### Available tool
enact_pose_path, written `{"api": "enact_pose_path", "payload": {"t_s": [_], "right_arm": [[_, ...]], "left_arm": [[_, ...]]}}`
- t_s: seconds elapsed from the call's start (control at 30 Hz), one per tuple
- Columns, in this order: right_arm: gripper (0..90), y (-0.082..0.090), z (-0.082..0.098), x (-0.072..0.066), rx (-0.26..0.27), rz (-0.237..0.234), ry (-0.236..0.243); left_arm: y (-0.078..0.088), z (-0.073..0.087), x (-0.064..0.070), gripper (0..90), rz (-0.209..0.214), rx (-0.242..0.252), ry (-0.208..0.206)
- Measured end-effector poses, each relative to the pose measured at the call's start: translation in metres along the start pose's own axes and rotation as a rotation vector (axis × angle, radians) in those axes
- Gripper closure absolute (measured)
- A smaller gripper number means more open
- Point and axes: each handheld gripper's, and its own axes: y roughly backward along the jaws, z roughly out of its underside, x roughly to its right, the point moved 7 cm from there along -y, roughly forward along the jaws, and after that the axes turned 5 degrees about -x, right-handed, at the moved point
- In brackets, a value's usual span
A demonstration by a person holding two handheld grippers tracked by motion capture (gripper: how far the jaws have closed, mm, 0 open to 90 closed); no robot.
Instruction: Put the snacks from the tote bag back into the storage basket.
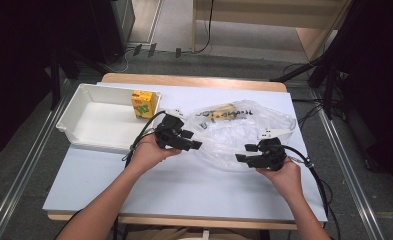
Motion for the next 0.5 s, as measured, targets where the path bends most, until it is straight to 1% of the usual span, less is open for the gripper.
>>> {"api": "enact_pose_path", "payload": {"t_s": [0.17,0.5], "right_arm": [[41.3,0.0003,0.0000,-0.0002,0.000,-0.002,0.000],[41.2,0.0002,0.0002,-0.0004,-0.001,-0.002,0.001]], "left_arm": [[-0.0021,0.0007,0.0020,41.2,0.004,-0.005,-0.014],[-0.0045,0.0018,0.0026,40.6,0.012,-0.009,-0.018]]}}
